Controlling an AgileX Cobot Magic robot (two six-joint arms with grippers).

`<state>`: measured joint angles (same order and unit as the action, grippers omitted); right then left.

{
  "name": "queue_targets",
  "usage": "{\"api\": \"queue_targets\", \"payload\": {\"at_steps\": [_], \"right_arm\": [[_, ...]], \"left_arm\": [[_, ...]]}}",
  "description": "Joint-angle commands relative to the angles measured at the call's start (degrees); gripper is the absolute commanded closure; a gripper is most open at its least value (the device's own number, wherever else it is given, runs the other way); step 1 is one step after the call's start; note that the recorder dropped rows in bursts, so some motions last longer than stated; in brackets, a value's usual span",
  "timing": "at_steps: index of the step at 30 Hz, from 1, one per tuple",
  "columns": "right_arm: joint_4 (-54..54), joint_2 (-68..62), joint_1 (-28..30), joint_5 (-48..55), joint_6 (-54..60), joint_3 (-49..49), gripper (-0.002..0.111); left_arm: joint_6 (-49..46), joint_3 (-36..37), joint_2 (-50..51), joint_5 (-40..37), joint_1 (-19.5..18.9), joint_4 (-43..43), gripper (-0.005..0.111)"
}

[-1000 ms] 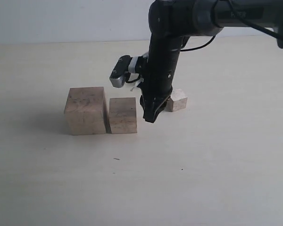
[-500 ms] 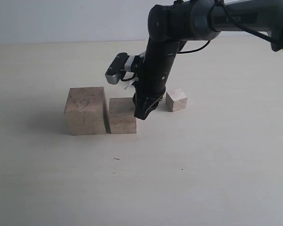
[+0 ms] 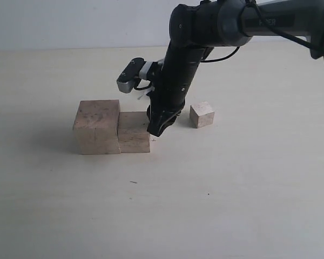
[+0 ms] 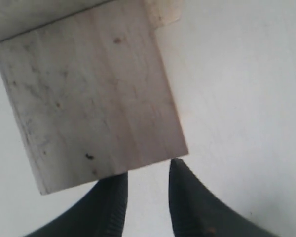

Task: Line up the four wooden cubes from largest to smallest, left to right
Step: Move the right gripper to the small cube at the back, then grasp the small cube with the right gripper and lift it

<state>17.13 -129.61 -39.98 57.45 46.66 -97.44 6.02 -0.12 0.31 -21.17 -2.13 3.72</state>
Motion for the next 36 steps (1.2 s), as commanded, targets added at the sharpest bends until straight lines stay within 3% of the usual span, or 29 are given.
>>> {"api": "queue_targets", "payload": {"at_steps": [1,8,14,18,25,28,33,36], "right_arm": [[1.27,0.19,0.04,-0.85,-0.17,-0.03,0.080],[-3.23,2.27,0.04,1.15,-3.66,-0.13,0.080],[-17.84,10.31,0.04,3.88,-14.58,-0.13,0.081],[-22.67,12.96,1.69,-3.54,-27.41,-0.13,0.089],[-23.65,11.69,5.28,-12.31,-37.87,-0.13,0.088],[-22.87,10.59,5.72,-14.66,-37.75,-0.13,0.077],[-21.91,7.64,5.72,-18.79,-37.72,-0.13,0.036],[-22.05,5.65,5.72,-21.36,-37.72,-0.13,0.027]], "left_arm": [[0.08,0.12,-0.31,0.32,0.18,-0.11,0.107],[0.08,0.12,-0.31,0.32,0.18,-0.11,0.107],[0.08,0.12,-0.31,0.32,0.18,-0.11,0.107],[0.08,0.12,-0.31,0.32,0.18,-0.11,0.107],[0.08,0.12,-0.31,0.32,0.18,-0.11,0.107],[0.08,0.12,-0.31,0.32,0.18,-0.11,0.107],[0.08,0.12,-0.31,0.32,0.18,-0.11,0.107],[0.08,0.12,-0.31,0.32,0.18,-0.11,0.107]]}}
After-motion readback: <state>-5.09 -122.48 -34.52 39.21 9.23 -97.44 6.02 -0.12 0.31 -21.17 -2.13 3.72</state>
